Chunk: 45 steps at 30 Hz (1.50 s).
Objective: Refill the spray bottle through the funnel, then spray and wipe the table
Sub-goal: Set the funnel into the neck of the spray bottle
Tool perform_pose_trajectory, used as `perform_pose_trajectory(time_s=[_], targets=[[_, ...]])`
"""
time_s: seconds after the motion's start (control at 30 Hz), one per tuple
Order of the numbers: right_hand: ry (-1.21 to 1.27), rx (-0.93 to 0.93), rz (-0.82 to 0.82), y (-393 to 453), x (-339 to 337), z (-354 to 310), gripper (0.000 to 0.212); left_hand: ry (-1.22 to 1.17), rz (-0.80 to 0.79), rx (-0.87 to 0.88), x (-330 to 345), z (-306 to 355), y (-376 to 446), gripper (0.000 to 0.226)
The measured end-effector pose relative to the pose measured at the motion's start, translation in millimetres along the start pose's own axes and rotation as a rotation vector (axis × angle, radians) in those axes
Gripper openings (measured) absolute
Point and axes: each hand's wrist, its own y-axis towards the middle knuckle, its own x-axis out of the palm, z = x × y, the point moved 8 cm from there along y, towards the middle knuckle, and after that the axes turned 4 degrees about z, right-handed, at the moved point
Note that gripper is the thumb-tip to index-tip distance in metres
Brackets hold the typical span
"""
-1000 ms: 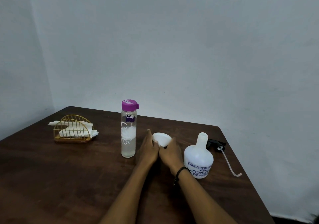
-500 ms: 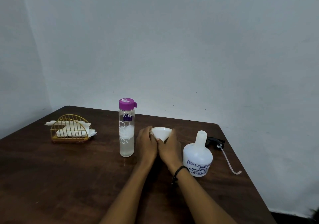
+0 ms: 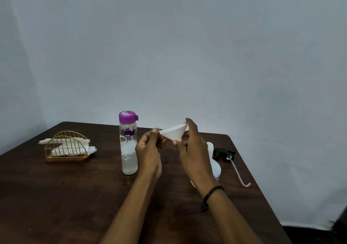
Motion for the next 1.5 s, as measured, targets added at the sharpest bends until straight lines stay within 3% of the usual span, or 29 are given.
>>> perform_pose_trajectory(time_s=[0.17,0.33,0.73,1.07,1.5], targets=[[0.007,-0.042,0.027,2,-25,3,0.073,-0.087,-0.160,-0.267,27,-15,-16,0.020],[0.105,-0.075,0.079,7,-55,8,0.071,-0.040,-0.281,-0.340,60,-18,-36,0.034],[0.279,0.132,0.180,2,-84,64,0.063,0.036,-0.278,-0.257,97,-20,-27,0.029],[0.147,0.163,-0.070,-8,-63,88,0.080,0.043,-0.299,-0.235,97,-32,-30,0.028],[0.123,0.158,-0.041,-7,-54,98,0.079,0.104,-0.322,-0.224,105,-31,-34,0.031]])
